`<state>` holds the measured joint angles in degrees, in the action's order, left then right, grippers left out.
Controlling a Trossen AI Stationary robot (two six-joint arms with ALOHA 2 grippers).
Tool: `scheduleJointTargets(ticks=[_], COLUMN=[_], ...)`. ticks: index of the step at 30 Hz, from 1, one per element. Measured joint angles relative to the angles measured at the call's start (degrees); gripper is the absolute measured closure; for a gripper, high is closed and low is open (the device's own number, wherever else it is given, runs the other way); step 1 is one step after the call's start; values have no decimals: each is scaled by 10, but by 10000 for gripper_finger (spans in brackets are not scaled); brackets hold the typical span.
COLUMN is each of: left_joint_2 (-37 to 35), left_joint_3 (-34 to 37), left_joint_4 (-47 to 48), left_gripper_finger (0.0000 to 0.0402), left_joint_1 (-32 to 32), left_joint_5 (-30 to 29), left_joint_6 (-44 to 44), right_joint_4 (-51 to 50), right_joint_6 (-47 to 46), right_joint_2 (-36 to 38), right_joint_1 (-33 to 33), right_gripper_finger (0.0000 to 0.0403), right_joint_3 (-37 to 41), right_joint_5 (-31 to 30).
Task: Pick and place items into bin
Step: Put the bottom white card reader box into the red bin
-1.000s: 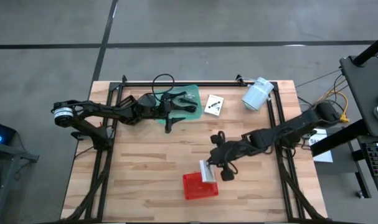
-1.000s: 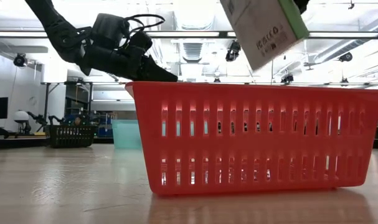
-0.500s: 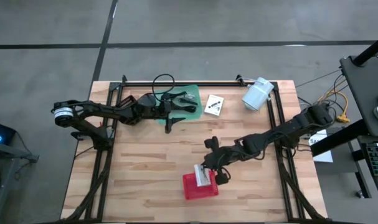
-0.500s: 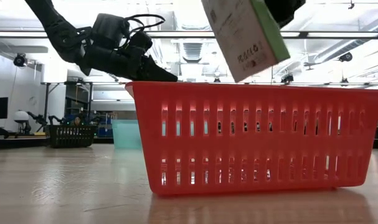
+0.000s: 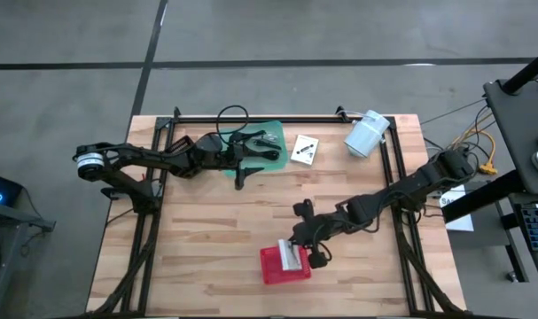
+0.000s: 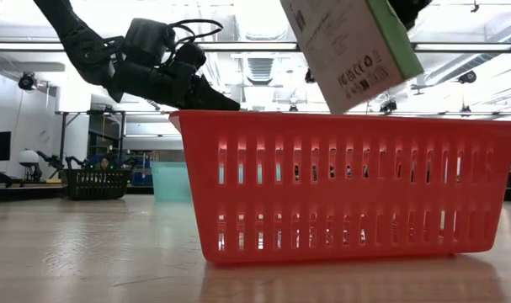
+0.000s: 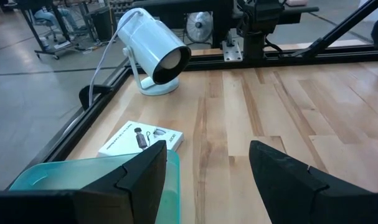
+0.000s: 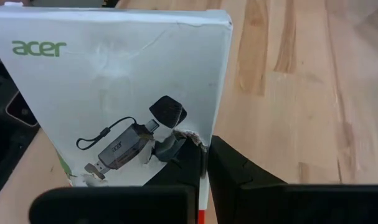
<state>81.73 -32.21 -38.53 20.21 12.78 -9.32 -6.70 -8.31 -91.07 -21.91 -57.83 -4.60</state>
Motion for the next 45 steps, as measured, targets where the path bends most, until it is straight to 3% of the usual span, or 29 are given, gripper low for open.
scheduleJointTargets(ticks=[14,19,29,45], left_joint_2=[0,0,0,0], left_joint_3=[0,1,1,1], left_joint_4=[0,0,5,5], left_gripper_finger=[189,189,189,189], left_joint_1=[0,0,0,0], left_joint_5=[0,0,0,0], left_joint_6=[0,0,0,0], right_joint_4=[13,57,53,38], right_joint_6=[-22,-20,-21,-22], right_joint_2=[-1,-27,-52,-43], right_joint_1=[-30,-30,-30,-30], right_gripper_finger=[394,394,394,325], right_joint_3=[21,32,29,29], right_joint_5=[-1,-15,-14,-14])
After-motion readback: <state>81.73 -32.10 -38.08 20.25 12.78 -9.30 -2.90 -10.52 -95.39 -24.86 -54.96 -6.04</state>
